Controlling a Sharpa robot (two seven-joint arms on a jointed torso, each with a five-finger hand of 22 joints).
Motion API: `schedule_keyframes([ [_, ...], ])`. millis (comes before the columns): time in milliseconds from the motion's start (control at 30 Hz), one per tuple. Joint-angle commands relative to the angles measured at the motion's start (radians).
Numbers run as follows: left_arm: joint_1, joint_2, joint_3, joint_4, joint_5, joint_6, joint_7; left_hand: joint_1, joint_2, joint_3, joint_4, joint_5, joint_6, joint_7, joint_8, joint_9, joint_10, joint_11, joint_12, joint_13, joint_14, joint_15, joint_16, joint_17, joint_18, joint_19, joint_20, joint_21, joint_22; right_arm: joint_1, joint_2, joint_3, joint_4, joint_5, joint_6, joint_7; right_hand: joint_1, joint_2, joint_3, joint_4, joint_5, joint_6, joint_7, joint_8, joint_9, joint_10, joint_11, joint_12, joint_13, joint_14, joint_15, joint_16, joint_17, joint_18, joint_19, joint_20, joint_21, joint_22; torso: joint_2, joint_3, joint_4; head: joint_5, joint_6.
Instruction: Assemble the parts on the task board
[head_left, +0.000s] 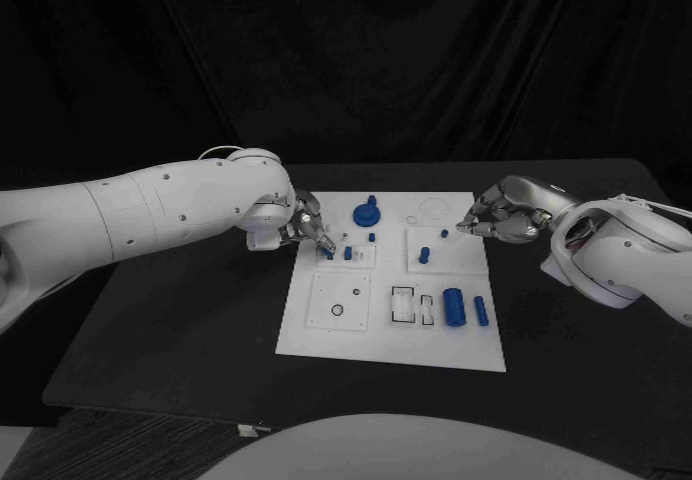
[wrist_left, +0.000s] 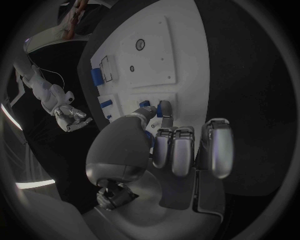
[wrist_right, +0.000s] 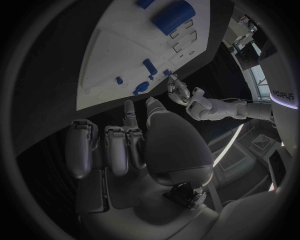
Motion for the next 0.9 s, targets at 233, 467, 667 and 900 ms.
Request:
schedule_keyframes([
  [233,-0.004,0.001,0.001,-0.003,0.005,0.009,0.017,0.011,-0.012,0.122,-0.024,0.005,0.006,-0.012,-0.007,0.004,0.114,-0.008,0.022,0.271,0.104,-0.010,0.013,0.266,0.007,0.021,-0.005,-0.016,0.193,-0.002,-0.001,0.001,-0.001,-0.002,-0.005,-0.012,0.014,0.010,-0.021,-0.004,0.019,0.001,0.002,0.012,0.012,0.100,0.009,0.017,0.276,0.099,0.003,0.020,0.277,-0.004,0.035,0.009,-0.009,0.220,0.000,0.0000,0.0000,0.000,0.000],
  [467,-0.007,0.006,0.001,-0.009,0.005,0.008,0.021,0.011,-0.011,0.124,-0.025,0.003,0.006,-0.012,-0.007,0.004,0.114,-0.007,0.022,0.271,0.104,-0.010,0.013,0.266,0.008,0.020,-0.005,-0.019,0.192,-0.003,-0.001,0.001,-0.002,-0.002,-0.004,-0.012,0.014,0.010,-0.021,-0.004,0.019,0.001,0.002,0.012,0.012,0.100,0.009,0.017,0.276,0.099,0.003,0.020,0.277,-0.004,0.035,0.009,-0.009,0.220,0.000,-0.0002,0.0001,0.001,0.000],
  [667,-0.011,0.010,0.000,-0.014,0.005,0.002,0.025,0.012,-0.011,0.126,-0.026,0.002,0.006,-0.012,-0.007,0.005,0.114,-0.007,0.022,0.271,0.104,-0.010,0.013,0.266,0.007,0.020,-0.005,-0.019,0.192,-0.003,-0.001,0.001,-0.002,-0.002,-0.004,-0.012,0.014,0.010,-0.021,-0.004,0.019,0.001,0.002,0.012,0.012,0.100,0.009,0.017,0.276,0.099,0.003,0.020,0.277,-0.004,0.035,0.009,-0.009,0.220,0.000,0.0001,0.0002,-0.002,0.000],
  [900,-0.013,0.015,0.000,-0.020,0.005,0.001,0.028,0.012,-0.011,0.128,-0.027,0.002,0.006,-0.012,-0.007,0.005,0.114,-0.007,0.022,0.271,0.104,-0.010,0.013,0.266,0.008,0.019,-0.004,-0.020,0.191,-0.003,-0.004,0.001,0.000,-0.002,-0.005,-0.012,0.014,0.010,-0.021,-0.004,0.019,0.001,0.002,0.012,0.012,0.100,0.009,0.017,0.276,0.099,0.003,0.020,0.277,-0.004,0.035,0.009,-0.009,0.220,0.000,0.0000,-0.0001,-0.003,0.000],
])
